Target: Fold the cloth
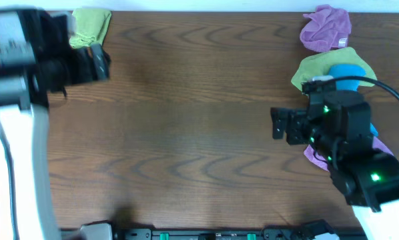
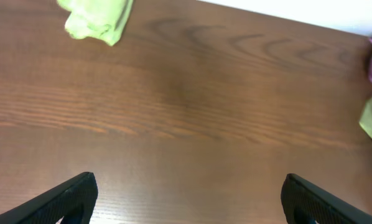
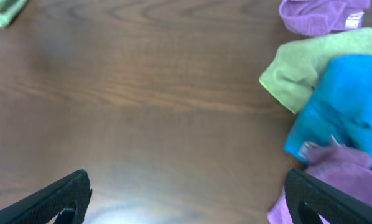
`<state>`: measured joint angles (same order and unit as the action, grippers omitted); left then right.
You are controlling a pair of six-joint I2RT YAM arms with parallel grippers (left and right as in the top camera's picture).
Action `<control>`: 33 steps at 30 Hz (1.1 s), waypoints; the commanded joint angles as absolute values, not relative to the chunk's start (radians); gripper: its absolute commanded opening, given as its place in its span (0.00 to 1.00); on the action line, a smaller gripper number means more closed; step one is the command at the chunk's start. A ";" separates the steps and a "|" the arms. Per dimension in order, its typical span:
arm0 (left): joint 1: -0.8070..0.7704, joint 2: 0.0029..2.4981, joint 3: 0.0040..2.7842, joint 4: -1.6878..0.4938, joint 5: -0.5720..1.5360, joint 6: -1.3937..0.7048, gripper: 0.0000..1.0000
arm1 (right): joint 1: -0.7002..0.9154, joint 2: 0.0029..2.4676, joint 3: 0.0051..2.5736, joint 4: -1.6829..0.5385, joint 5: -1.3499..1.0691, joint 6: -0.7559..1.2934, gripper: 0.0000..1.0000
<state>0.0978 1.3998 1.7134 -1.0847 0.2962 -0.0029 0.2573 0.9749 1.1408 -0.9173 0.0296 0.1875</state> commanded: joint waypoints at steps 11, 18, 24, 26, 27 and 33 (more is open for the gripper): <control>-0.050 0.545 0.787 -0.844 0.128 -0.192 0.95 | 0.379 0.533 0.719 -0.823 0.046 0.398 0.99; -0.050 0.505 0.701 -0.752 0.130 -0.218 0.95 | 0.381 0.537 0.665 -0.735 0.042 0.404 0.99; -0.050 0.505 0.701 -0.785 0.130 -0.217 0.95 | 0.381 0.538 0.665 -0.814 0.041 0.403 0.99; -0.050 0.505 0.701 -0.811 0.130 -0.217 0.95 | 0.381 0.538 0.665 -0.842 0.041 0.404 0.99; -0.050 0.505 0.701 -0.821 0.130 -0.217 0.95 | 0.381 0.538 0.665 -0.855 0.041 0.404 0.99; -0.050 0.505 0.701 -0.871 0.130 -0.217 0.95 | 0.381 0.538 0.665 -0.888 0.041 0.404 0.99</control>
